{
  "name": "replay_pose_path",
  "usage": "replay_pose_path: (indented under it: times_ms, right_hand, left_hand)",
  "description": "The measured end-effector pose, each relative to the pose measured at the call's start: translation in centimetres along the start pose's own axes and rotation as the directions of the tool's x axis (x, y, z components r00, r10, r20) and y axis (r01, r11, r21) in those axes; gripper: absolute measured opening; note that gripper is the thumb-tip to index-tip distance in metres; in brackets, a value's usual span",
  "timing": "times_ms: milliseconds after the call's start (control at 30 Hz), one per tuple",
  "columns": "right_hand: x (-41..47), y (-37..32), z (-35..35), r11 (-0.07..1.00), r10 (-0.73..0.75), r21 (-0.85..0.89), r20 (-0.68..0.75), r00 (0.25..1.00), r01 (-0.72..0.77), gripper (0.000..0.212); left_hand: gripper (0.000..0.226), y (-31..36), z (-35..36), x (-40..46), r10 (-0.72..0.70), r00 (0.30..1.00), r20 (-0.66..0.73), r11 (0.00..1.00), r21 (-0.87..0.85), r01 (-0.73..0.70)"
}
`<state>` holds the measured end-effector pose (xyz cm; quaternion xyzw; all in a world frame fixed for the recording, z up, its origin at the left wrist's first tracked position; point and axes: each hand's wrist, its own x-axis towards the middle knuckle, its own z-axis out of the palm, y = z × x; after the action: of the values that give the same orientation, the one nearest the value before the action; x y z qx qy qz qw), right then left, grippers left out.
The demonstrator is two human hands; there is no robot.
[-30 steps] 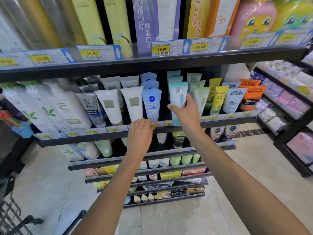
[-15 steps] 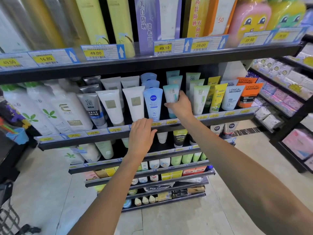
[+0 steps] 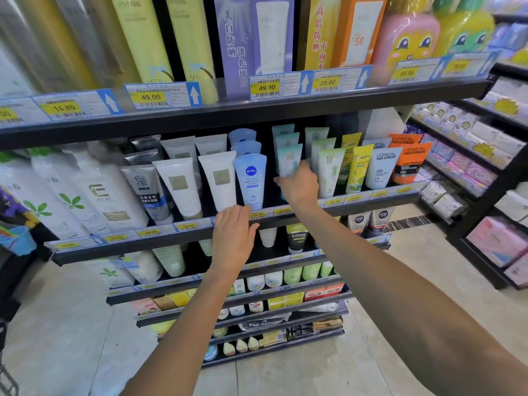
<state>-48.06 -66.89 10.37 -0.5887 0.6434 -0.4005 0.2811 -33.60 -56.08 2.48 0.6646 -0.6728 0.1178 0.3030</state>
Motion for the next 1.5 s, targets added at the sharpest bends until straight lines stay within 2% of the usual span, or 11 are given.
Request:
replay_pose_path:
  times_ms: [300, 633, 800, 933, 1000, 1100, 1233, 1300, 1400, 1500]
  right_hand:
    - [0.4, -0.2, 0.2, 0.999, 0.033, -0.03, -0.016, 0.999, -0.033, 0.049]
    - [-0.7, 0.2, -0.7, 0.994, 0.026, -0.111, 0.077, 0.997, -0.017, 0.055]
    - [-2.7, 1.3, -2.3, 0.994, -0.051, -0.093, 0.131, 0.99, 0.064, 0.033]
    - [-6.1, 3.0, -4.8, 0.953, -0.2, -0.184, 0.222, 0.954, 0.242, 0.037]
    - [-8.7, 4.1, -6.3, 0.892, -0.284, -0.265, 0.304, 0.909, 0.367, 0.046]
    - [-12.7, 6.3, -7.5, 0.768, -0.413, -0.306, 0.435, 0.8, 0.563, 0.05]
    - [-18.7, 9.1, -6.6, 0.592, -0.433, -0.341, 0.63, 0.645, 0.731, 0.055]
    - [-21.9, 9.5, -5.7, 0.537, -0.417, -0.302, 0.717, 0.559, 0.788, 0.056]
    - [-26.7, 9.4, -4.1, 0.486, -0.422, -0.183, 0.807, 0.413, 0.855, 0.054]
    - [-31.4, 8.8, -2.2, 0.45, -0.433, -0.048, 0.862, 0.265, 0.892, 0.053]
  left_hand:
    - [0.035, 0.0, 0.0, 0.0, -0.01, 1.0, 0.019, 1.0, -0.002, 0.01]
    - [0.036, 0.9, -1.2, -0.1, -0.078, 0.99, 0.12, 0.995, -0.052, 0.085]
    - [0.041, 1.9, -2.8, -0.3, -0.157, 0.967, 0.2, 0.973, -0.136, 0.187]
    - [0.042, 3.3, -4.4, -1.3, -0.21, 0.962, 0.174, 0.96, -0.15, 0.237]
    - [0.042, 4.1, -5.3, -2.6, -0.234, 0.965, 0.121, 0.964, -0.101, 0.246]
    - [0.048, 5.0, -6.6, -6.4, -0.328, 0.939, 0.1, 0.944, 0.006, 0.329]
    - [0.051, 5.8, -9.1, -14.8, -0.473, 0.876, 0.089, 0.873, 0.184, 0.453]
    - [0.051, 6.1, -10.6, -19.3, -0.55, 0.831, 0.083, 0.819, 0.246, 0.518]
    - [0.053, 6.2, -13.2, -25.8, -0.688, 0.722, 0.073, 0.709, 0.281, 0.647]
    - [0.053, 6.4, -16.0, -31.8, -0.767, 0.642, 0.002, 0.616, 0.282, 0.735]
